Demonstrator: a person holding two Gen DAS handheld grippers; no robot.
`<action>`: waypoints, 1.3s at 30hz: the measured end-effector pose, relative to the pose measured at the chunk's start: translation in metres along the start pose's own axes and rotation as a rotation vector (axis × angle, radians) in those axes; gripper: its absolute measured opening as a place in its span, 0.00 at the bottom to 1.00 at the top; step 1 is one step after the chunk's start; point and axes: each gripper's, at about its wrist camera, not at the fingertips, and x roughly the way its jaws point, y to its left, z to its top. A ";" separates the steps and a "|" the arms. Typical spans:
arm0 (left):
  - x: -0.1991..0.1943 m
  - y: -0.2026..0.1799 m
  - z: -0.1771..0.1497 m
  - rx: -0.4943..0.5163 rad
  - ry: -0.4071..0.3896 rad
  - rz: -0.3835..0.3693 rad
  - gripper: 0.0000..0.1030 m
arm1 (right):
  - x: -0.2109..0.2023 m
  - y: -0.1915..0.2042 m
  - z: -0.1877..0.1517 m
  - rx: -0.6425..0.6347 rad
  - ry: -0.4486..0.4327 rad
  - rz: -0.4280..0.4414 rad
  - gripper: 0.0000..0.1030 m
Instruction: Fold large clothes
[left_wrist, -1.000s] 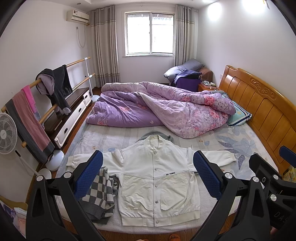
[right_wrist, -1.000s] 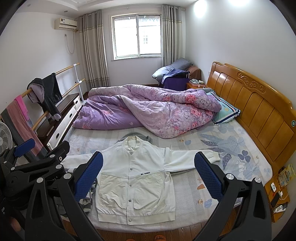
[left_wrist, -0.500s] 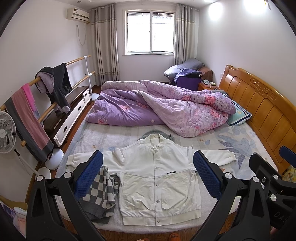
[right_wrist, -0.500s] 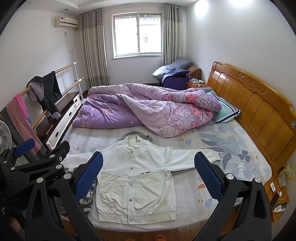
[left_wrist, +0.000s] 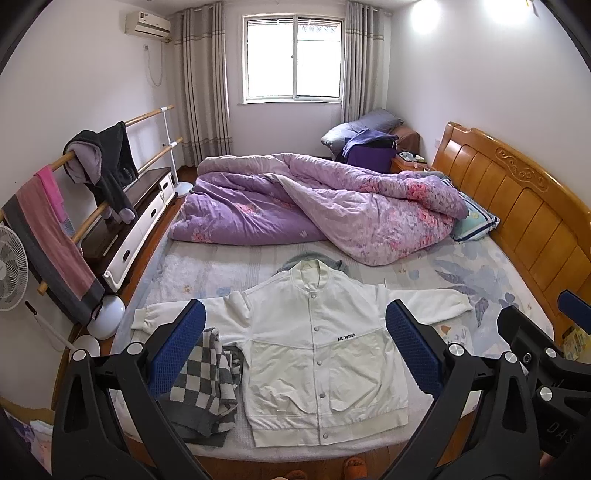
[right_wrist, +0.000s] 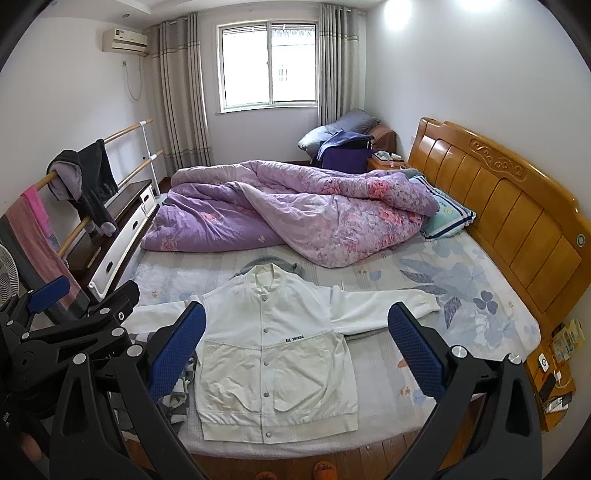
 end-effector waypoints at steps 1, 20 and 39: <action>0.003 0.005 0.000 0.003 0.006 -0.005 0.95 | 0.002 0.004 0.000 0.001 0.003 -0.003 0.93; 0.127 -0.017 0.058 -0.026 0.143 0.073 0.95 | 0.131 -0.017 0.061 -0.069 0.124 0.106 0.93; 0.282 0.048 0.061 -0.139 0.392 0.156 0.95 | 0.284 0.054 0.081 -0.250 0.375 0.208 0.93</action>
